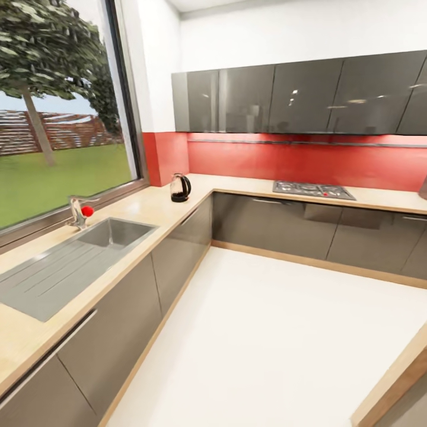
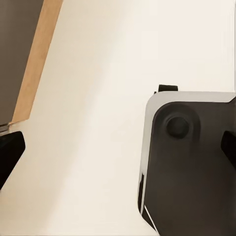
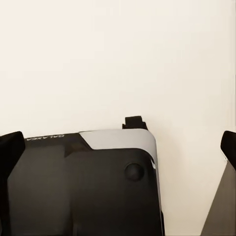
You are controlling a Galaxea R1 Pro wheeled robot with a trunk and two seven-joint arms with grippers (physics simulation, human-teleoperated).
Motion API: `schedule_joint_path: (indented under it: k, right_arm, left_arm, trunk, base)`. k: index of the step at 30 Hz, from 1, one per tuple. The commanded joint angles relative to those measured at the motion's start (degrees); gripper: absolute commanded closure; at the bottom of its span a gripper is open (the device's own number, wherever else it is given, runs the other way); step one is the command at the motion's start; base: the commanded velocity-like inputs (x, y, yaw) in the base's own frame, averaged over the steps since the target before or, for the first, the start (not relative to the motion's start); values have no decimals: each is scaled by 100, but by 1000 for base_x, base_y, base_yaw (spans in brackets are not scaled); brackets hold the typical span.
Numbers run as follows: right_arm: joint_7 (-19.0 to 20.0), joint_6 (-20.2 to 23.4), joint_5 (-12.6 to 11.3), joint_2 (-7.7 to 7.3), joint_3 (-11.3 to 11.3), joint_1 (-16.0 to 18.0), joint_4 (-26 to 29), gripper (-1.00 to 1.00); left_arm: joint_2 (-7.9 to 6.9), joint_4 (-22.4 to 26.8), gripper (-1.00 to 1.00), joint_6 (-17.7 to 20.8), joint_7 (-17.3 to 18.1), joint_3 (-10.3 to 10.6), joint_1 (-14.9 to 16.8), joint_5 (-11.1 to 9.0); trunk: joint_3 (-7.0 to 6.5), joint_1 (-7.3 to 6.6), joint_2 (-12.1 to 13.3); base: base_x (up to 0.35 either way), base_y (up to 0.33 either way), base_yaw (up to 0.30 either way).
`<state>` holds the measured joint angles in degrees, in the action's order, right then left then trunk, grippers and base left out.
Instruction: Set up a coffee station on the kitchen countertop: keep the coffee maker on the countertop, move the bottle of coffee from the kitchen shelf to the counter next to the coffee maker, place a paper coffee filter on top of the coffee maker, put the saucer next to the coffee maker with the coffee cup on the saucer, and place the electric kettle next to the coffee maker.
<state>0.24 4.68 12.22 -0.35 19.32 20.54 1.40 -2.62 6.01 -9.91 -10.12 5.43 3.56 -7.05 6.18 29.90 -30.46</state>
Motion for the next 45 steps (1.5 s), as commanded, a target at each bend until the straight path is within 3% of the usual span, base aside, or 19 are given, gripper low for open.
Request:
schedule_joint_path:
  k: [1,17,28,33,37,45]
  right_arm:
    - [3,32,57,1,47,3,10,-100]
    - [3,33,61,0,46,3,7,-100]
    - [-2,39,66,-2,46,-2,-1,-100]
    - [7,65,132,-83,34,-395,-4,-100]
    - [5,58,463,-184,29,-836,-5,-100]
    - [-2,28,531,-194,36,-910,1,-100]
  left_arm:
    - [-1,-3,-100,-20,-16,52,4,-60]
    - [-8,5,-100,-28,-16,37,4,-63]
    - [3,6,-100,-28,-16,44,4,-60]
    - [-4,6,-100,-28,-16,46,4,-60]
    - [-7,6,-100,-22,-23,46,4,-60]
    - [-2,6,-100,-13,-50,46,4,-60]
  trunk:
    - [10,6,-8]
    - [10,6,-8]
    - [10,6,-8]
    - [10,6,-8]
    - [10,6,-8]
    - [10,6,-8]
  base:
    - [337,-93,0]
    - [337,-98,-163]
    - [337,-99,-17]
    - [337,-99,0]
    - [337,-99,0]
    - [336,-99,0]
